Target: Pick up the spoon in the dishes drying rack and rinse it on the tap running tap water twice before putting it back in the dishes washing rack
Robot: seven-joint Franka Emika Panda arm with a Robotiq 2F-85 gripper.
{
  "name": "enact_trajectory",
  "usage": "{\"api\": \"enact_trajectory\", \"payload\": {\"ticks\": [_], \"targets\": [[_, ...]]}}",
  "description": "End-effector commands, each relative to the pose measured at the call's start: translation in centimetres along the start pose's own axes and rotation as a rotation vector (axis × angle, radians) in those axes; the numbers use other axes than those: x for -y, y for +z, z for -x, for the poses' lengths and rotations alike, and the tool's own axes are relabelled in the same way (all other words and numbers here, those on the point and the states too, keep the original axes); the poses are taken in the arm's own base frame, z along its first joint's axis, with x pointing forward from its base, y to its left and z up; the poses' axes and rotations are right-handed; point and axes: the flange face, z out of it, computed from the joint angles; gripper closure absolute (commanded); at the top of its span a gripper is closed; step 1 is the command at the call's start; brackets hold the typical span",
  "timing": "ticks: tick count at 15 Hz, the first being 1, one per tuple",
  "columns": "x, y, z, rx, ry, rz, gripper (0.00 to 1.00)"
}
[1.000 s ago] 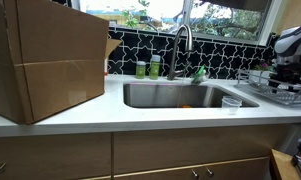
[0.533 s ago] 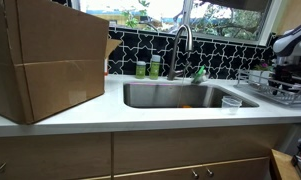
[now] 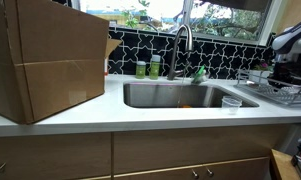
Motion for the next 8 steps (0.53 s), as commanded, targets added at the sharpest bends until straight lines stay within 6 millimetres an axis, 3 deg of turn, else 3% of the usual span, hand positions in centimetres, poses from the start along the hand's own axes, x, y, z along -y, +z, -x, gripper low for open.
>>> {"api": "enact_trajectory", "payload": {"ticks": [1, 8], "targets": [[-1.1, -1.8, -0.8, -0.052, -0.002, 0.008, 0.98], [-2.7, -6.1, -1.1, -0.136, 0.020, 0.038, 0.98]]}}
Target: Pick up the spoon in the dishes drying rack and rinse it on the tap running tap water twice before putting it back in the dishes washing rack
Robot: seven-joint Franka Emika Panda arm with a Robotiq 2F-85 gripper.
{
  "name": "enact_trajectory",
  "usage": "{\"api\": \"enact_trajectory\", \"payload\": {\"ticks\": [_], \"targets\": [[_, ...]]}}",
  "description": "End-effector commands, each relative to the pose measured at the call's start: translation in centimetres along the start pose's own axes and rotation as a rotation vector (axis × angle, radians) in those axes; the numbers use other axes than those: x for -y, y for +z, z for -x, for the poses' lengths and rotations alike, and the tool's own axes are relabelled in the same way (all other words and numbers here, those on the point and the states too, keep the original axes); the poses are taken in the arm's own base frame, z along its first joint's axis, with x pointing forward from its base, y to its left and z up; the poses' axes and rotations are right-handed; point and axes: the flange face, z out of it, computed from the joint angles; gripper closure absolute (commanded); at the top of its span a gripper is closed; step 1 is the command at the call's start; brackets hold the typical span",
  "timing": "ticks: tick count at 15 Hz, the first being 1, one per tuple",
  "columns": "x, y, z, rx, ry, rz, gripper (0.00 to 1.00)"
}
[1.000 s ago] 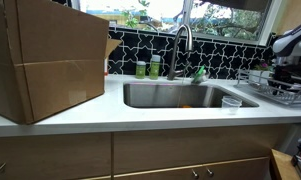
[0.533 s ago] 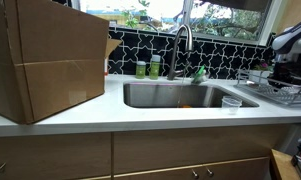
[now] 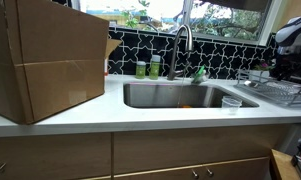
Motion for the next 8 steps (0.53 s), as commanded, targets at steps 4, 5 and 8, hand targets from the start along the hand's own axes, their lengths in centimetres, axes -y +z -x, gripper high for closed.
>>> {"api": "enact_trajectory", "payload": {"ticks": [4, 5, 8], "targets": [[-2.4, -3.8, 0.5, -0.066, 0.049, 0.025, 0.98], [-2.6, -4.3, 0.6, -0.071, 0.055, 0.027, 0.98], [-3.3, -5.5, 0.9, -0.091, 0.076, 0.031, 0.98]]}}
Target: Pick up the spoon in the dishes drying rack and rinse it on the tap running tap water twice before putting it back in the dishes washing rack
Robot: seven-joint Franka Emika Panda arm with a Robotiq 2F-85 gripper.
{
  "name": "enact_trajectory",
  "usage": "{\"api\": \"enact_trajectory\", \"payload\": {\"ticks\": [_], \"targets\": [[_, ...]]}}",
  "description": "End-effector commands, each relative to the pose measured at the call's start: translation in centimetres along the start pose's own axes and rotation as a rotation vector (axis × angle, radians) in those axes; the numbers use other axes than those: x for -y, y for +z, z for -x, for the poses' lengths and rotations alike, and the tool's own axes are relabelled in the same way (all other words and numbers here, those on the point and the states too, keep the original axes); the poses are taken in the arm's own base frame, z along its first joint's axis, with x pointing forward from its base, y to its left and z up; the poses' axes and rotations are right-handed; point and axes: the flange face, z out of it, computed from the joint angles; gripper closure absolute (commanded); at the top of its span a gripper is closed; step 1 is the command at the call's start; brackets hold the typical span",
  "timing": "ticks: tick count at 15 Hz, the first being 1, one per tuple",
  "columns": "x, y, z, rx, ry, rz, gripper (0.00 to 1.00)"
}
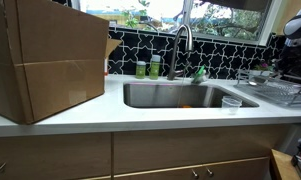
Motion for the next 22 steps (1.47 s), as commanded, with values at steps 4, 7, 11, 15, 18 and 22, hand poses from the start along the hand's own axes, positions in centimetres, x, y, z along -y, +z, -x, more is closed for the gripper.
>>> {"api": "enact_trajectory", "payload": {"ticks": [4, 7, 11, 15, 18, 22], "targets": [[-1.5, -4.3, 1.5, -0.019, 0.067, -0.033, 0.98], [-0.9, -7.6, 3.0, -0.011, 0.052, -0.107, 0.98], [0.3, -12.7, 5.2, 0.049, 0.078, -0.236, 0.98], [4.0, -15.0, 6.9, 0.238, 0.181, -0.346, 0.98], [8.1, -14.4, 7.9, 0.378, 0.219, -0.419, 0.98], [8.4, -14.5, 7.5, 0.351, 0.195, -0.395, 0.93]]}}
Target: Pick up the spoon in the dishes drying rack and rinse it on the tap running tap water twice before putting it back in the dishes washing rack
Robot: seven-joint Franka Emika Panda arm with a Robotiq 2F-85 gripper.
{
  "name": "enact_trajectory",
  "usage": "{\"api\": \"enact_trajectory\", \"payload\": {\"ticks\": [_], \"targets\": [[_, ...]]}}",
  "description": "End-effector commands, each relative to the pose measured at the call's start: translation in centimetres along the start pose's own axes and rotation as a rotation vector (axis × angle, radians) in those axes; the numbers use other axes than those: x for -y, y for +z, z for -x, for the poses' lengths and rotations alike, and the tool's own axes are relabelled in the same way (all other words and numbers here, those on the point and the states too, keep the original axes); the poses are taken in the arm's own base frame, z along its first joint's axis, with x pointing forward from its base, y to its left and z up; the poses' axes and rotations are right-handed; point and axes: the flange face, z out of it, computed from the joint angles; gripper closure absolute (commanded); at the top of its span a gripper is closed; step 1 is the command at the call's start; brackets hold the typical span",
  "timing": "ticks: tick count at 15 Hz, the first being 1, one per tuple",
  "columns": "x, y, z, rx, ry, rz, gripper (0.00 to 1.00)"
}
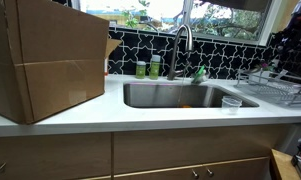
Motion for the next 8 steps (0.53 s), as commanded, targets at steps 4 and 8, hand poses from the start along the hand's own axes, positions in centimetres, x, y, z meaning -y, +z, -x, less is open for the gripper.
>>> {"api": "enact_trajectory", "payload": {"ticks": [4, 8], "targets": [[-0.1, 0.0, -0.2, 0.005, 0.005, -0.001, 0.93], [2.2, 1.6, 0.8, -0.046, -0.007, -0.037, 0.98]]}}
